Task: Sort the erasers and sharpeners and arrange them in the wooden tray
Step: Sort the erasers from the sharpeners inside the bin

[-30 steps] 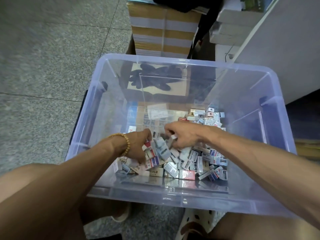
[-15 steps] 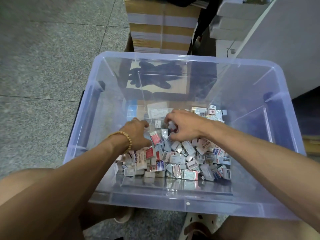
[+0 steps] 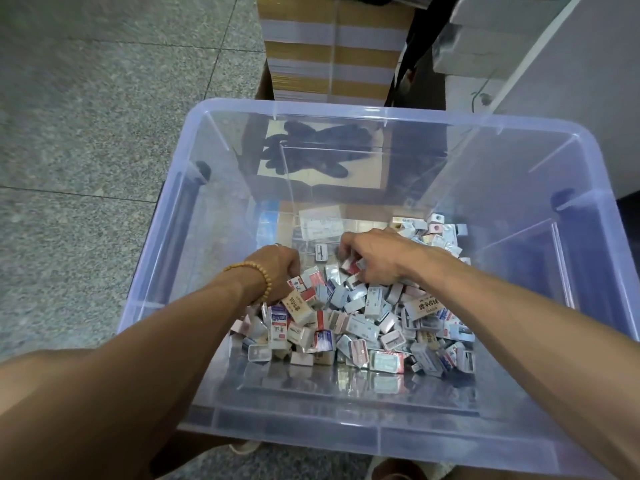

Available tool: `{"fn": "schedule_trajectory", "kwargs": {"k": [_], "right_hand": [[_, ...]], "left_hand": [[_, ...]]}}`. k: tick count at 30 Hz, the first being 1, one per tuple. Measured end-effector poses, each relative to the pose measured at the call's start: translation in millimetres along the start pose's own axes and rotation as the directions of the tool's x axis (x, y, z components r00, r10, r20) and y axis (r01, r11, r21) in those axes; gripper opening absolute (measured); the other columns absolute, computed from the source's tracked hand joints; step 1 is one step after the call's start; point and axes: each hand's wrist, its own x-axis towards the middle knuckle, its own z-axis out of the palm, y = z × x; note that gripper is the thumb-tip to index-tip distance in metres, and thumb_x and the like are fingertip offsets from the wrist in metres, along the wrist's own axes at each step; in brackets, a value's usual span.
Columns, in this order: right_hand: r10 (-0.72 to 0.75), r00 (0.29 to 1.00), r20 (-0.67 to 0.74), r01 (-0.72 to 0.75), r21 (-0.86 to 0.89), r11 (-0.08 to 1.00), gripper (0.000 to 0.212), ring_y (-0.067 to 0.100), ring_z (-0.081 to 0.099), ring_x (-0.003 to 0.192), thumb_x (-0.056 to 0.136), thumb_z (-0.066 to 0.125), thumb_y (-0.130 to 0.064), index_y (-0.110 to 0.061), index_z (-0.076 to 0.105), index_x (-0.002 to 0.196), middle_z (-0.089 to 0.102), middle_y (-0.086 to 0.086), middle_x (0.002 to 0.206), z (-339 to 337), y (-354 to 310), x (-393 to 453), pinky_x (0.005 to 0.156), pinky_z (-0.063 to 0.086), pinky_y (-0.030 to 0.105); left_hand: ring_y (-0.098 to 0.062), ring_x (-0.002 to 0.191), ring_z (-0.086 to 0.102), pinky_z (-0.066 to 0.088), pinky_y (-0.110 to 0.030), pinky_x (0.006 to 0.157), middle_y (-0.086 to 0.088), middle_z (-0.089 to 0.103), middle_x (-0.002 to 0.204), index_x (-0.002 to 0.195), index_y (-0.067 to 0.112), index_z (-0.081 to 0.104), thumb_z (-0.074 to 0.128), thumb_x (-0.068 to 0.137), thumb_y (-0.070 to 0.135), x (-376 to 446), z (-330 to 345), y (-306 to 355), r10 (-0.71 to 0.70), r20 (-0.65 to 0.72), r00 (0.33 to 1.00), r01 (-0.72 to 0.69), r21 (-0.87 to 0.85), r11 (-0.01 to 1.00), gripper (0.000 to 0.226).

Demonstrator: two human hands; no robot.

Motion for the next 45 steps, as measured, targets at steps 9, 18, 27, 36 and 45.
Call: {"fn": "schedule_trajectory", "kwargs": {"k": [9, 18, 27, 36, 45], "right_hand": [[-0.017, 0.996, -0.092, 0.015, -0.03, 0.999, 0.033, 0.019, 0.059, 0.1, 0.087, 0.07, -0.02, -0.023, 0.057, 0.117, 0.061, -0.004, 0.107, 9, 7, -3, 0.099, 0.042, 0.037], [0.034, 0.989, -0.141, -0.048, -0.097, 0.994, 0.01, 0.023, 0.064, 0.088, 0.087, 0.064, -0.019, -0.017, 0.069, 0.095, 0.071, 0.001, 0.094, 7, 2, 12, 0.092, 0.048, 0.04], [0.233, 0.913, -0.336, -0.168, 0.211, 0.963, 0.046, 0.023, 0.064, 0.07, 0.096, 0.055, -0.054, -0.013, 0.062, 0.076, 0.063, 0.003, 0.071, 11, -13, 50, 0.072, 0.058, 0.04], [0.165, 0.932, -0.322, -0.032, 0.382, 0.923, 0.029, 0.018, 0.063, 0.073, 0.091, 0.07, -0.035, -0.017, 0.067, 0.069, 0.067, -0.001, 0.076, 9, -20, 61, 0.069, 0.054, 0.037], [-0.093, 0.995, 0.018, 0.086, 0.231, 0.969, 0.033, 0.004, 0.054, 0.071, 0.083, 0.075, -0.017, -0.02, 0.069, 0.115, 0.057, -0.011, 0.081, 5, -7, 24, 0.059, 0.039, 0.021]], "left_hand": [[-0.018, 0.079, 0.05, 0.035, -0.019, 0.056, 0.005, 0.049, 0.078, 0.075, 0.021, 0.047, 0.055, 0.09, 0.003, 8, -2, -1, -0.044, 0.014, 0.999, 0.045, -0.099, 0.994, 0.025], [-0.032, 0.083, 0.069, 0.058, -0.036, 0.076, -0.013, 0.065, 0.081, 0.067, 0.014, 0.05, 0.066, 0.087, 0.002, 28, -18, 2, -0.287, -0.153, 0.946, 0.133, -0.622, 0.772, 0.028], [-0.027, 0.103, 0.058, 0.05, -0.034, 0.093, -0.01, 0.054, 0.123, 0.128, 0.01, 0.055, 0.082, 0.075, 0.016, 29, -10, 3, -0.188, -0.338, 0.922, 0.099, -0.265, 0.959, 0.06], [-0.029, 0.107, 0.057, 0.046, -0.033, 0.092, -0.011, 0.057, 0.121, 0.121, 0.011, 0.065, 0.07, 0.081, 0.0, 41, -7, 0, -0.016, -0.459, 0.888, -0.036, -0.104, 0.994, 0.042], [-0.027, 0.1, 0.06, 0.053, -0.033, 0.086, -0.01, 0.061, 0.116, 0.123, 0.014, 0.052, 0.074, 0.077, 0.0, 27, -10, 3, -0.05, -0.304, 0.951, 0.009, -0.133, 0.991, 0.052]]}}
